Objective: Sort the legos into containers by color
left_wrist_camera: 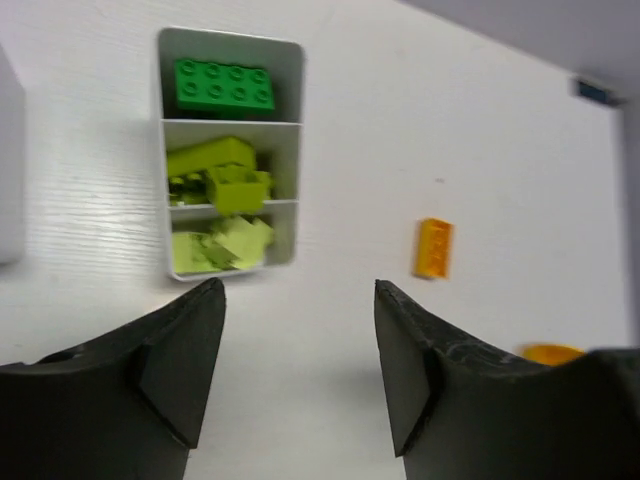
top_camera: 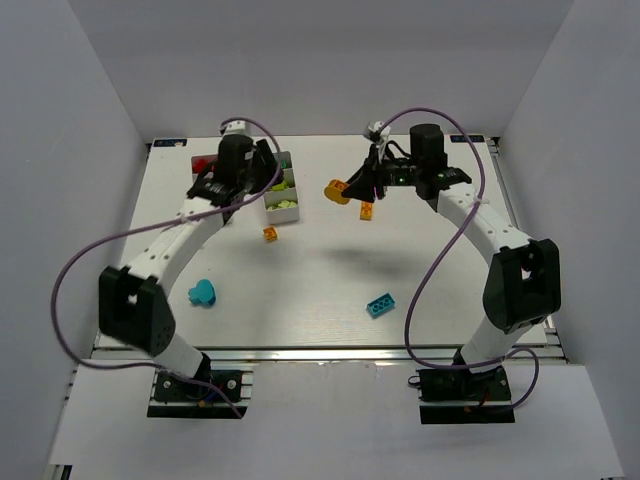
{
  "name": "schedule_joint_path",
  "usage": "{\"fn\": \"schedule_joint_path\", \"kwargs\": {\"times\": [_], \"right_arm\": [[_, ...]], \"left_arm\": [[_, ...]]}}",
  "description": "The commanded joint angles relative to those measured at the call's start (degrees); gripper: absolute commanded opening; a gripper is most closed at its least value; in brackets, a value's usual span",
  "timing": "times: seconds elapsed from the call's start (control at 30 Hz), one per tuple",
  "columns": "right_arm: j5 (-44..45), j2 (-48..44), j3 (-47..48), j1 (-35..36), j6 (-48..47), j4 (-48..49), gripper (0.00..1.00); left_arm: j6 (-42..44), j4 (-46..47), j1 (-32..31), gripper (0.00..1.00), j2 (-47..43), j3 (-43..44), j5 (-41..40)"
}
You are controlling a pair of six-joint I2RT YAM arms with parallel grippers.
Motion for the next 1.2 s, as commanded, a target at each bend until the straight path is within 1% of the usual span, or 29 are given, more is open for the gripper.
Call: {"fn": "schedule_joint_path", "kwargs": {"times": [0.0,0.03,0.07,0.1,0.13,0.17,0.2,0.23,0.27,0.3,0.37,0.4,0.47,0.5,0.53,0.57,0.6,0.63,0.67,0.73,0.8,0.83,0.87,0.93,0.97,1.0,1.07,1.1,1.17], "right_arm": [[-4.35,-3.43,-1.29,2.0,-18.41,-5.76,0.0],[-4.61,-3.61,-1.65,2.27,-24.18,-6.55,0.0],[-4.79,-3.7,-1.91,2.97,-26.5,-7.34,0.0],[-5.75,-3.78,-2.35,3.15,-28.26,-7.35,0.0],[-7.06,-3.87,-2.7,3.32,-31.41,-7.53,0.0],[-8.47,-3.79,-2.71,3.41,-32.05,-7.44,0.0],[-10.74,-3.61,-2.62,3.5,-31.54,-6.4,0.0],[-11.9,-3.52,-2.18,3.59,-30.66,-5.78,0.0],[-13.13,-3.35,-1.74,4.02,-28.31,-5.34,0.0],[-14.7,-3.08,-1.39,4.46,-26.54,-4.55,0.0],[-15.42,-3.08,-1.56,5.86,-21.8,-2.62,0.0],[-16.73,-2.99,-1.82,6.22,-14.64,1.14,0.0],[-18.49,-3.26,-4.01,7.01,-5.22,7.38,0.0],[-19.63,-3.52,-4.89,7.28,4.23,10.81,0.0],[-19.9,-3.7,-5.86,7.45,9.02,17.89,0.0],[-19.99,-3.87,-7.7,7.8,13.42,21.44,0.0],[-19.91,-3.96,-8.59,7.81,21.56,24.87,0.0],[-19.91,-3.87,-9.2,7.89,25.21,28.04,0.0],[-19.91,-3.7,-9.64,7.89,28.46,33.64,0.0],[-19.64,-3.0,-10.44,7.9,36.1,37.8,0.0],[-19.82,-2.21,-10.61,7.98,40.34,43.17,0.0],[-19.99,-1.94,-10.7,7.9,45.06,45.45,0.0],[-20.17,-1.68,-10.88,7.98,47.72,50.43,0.0],[-20.43,-0.71,-11.41,7.98,53.43,56.25,0.0],[-20.61,-0.36,-11.58,7.98,59.46,59.15,0.0],[-20.7,0.6,-11.67,8.07,62.3,64.92,0.0],[-20.7,2.09,-12.02,7.98,69.41,70.05,0.0],[-20.7,2.36,-12.02,8.07,70.58,73.12,0.0],[-20.52,2.63,-12.37,8.33,70.95,73.16,0.0]], "left_arm": [[-6.04,8.68,1.76,0.71,-9.24,-10.52,13.35],[-9.37,10.36,2.11,0.73,-12.3,-13.16,16.52],[-10.88,14.47,2.38,0.76,-13.72,-15.8,22.64],[-12.46,16.51,2.38,0.81,-15.04,-20.69,24.88],[-15.52,18.8,2.38,0.82,-17.49,-23.09,26.99],[-16.6,23.78,2.38,0.85,-18.65,-25.29,31.1],[-17.04,25.05,2.38,0.88,-19.88,-28.79,32.18],[-15.92,26.19,2.38,0.88,-22.24,-30.22,33.33],[-14.95,29.16,2.38,0.89,-23.57,-31.8,34.82],[-14.07,30.41,2.38,0.9,-24.97,-34.69,37.01],[-11.34,32.52,2.38,0.92,-28.48,-36.82,38.6],[-9.86,33.83,2.38,0.92,-29.37,-37.61,40.44],[-8.62,34.55,2.38,0.92,-31.04,-38.67,42.29],[-8.09,34.38,2.38,0.92,-31.4,-38.76,42.74],[-7.13,34.2,2.38,0.92,-31.66,-38.76,43.61],[-6.94,34.55,2.29,0.92,-31.84,-38.76,44.23],[-6.85,34.99,2.29,0.92,-32.1,-38.85,44.93],[-6.94,35.51,2.38,0.92,-32.28,-39.02,46.24],[-7.11,36.82,2.29,0.92,-32.37,-39.37,46.95],[-7.73,38.06,2.38,0.92,-32.63,-39.81,48.53],[-8.08,38.77,2.29,0.92,-32.63,-40.26,49.15],[-8.0,38.77,2.38,0.92,-32.81,-40.34,49.24],[-7.91,38.6,2.38,0.92,-32.9,-40.52,49.59],[-7.56,38.24,2.29,0.92,-33.33,-40.96,49.69],[-7.56,38.33,2.38,0.92,-33.51,-41.22,49.6],[-7.73,38.76,2.38,0.92,-33.69,-41.83,49.68],[-8.87,40.51,2.38,0.91,-34.12,-42.36,50.03],[-9.92,41.31,2.38,0.91,-34.21,-42.8,50.21],[-11.24,43.94,2.38,0.9,-34.3,-43.15,50.65]]}}
